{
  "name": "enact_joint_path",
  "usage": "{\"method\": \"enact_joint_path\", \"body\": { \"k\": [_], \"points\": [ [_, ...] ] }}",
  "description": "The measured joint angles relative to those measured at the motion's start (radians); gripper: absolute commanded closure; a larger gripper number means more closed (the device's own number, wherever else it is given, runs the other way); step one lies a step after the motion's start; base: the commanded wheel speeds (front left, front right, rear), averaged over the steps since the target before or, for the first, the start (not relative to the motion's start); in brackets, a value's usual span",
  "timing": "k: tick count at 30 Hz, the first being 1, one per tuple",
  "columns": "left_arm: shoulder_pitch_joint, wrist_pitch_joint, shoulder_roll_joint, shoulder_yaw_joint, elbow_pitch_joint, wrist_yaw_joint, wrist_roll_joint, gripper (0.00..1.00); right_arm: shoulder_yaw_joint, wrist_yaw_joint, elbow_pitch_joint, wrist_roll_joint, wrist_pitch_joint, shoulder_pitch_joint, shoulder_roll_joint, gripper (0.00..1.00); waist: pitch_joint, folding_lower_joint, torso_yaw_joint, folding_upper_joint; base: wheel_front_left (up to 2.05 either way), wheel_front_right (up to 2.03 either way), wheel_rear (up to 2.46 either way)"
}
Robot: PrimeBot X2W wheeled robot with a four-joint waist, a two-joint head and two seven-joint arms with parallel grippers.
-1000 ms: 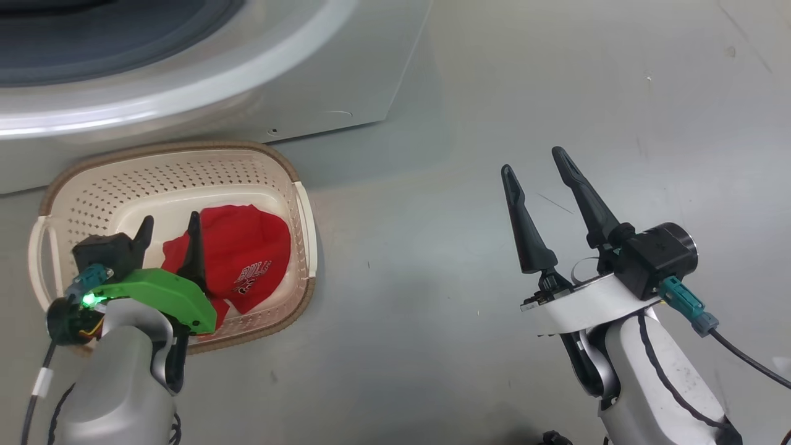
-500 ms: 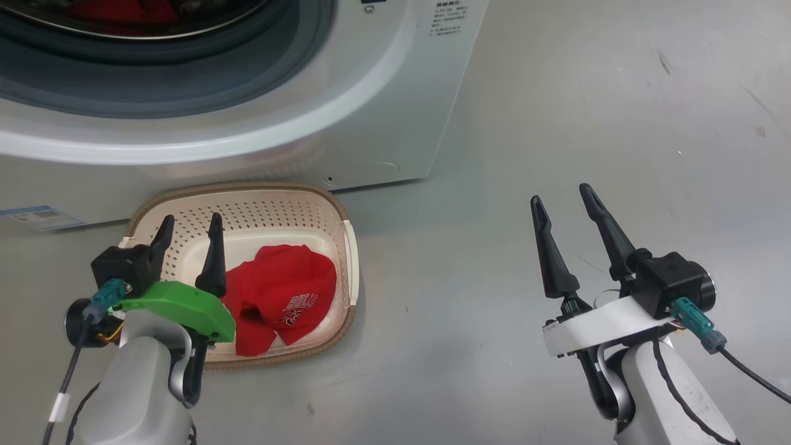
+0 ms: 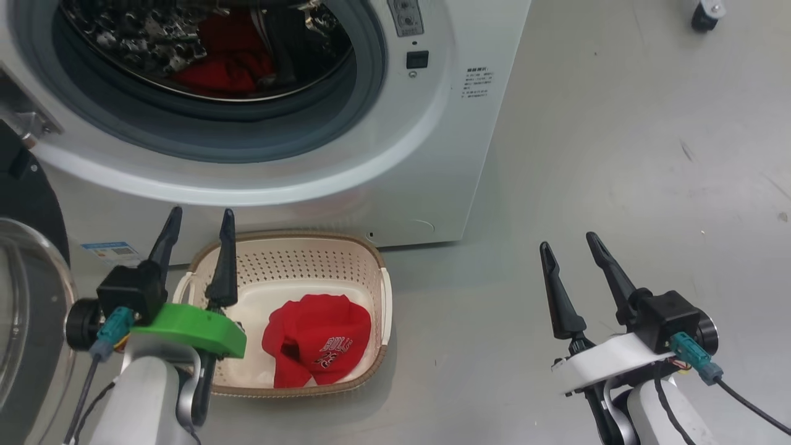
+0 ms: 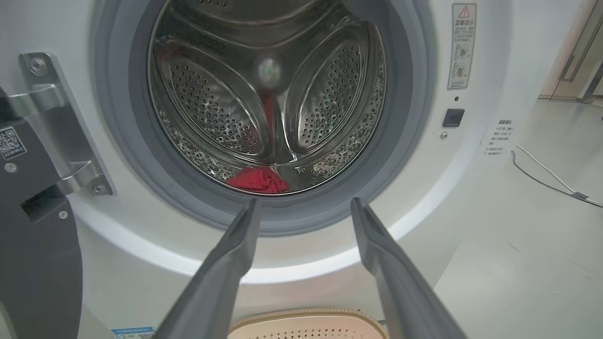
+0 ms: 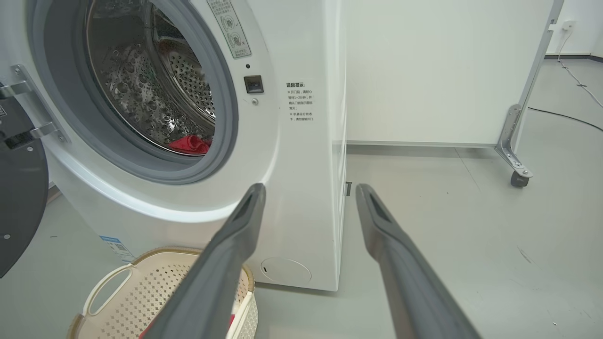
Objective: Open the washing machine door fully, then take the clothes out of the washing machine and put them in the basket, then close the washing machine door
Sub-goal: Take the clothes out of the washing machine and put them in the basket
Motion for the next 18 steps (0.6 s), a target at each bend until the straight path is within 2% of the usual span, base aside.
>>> {"method": "enact_joint_path", "body": {
  "k": [18],
  "points": [
    [0.297, 0.0, 0.0, -0.021, -0.093, 0.039, 0.016, 0.0, -0.004, -0.001, 0.017, 0.023, 0.0, 0.153, 0.006, 0.0, -0.194, -0.0001, 0.022, 0.0, 0.0, 0.0, 0.0]
  ]
}}
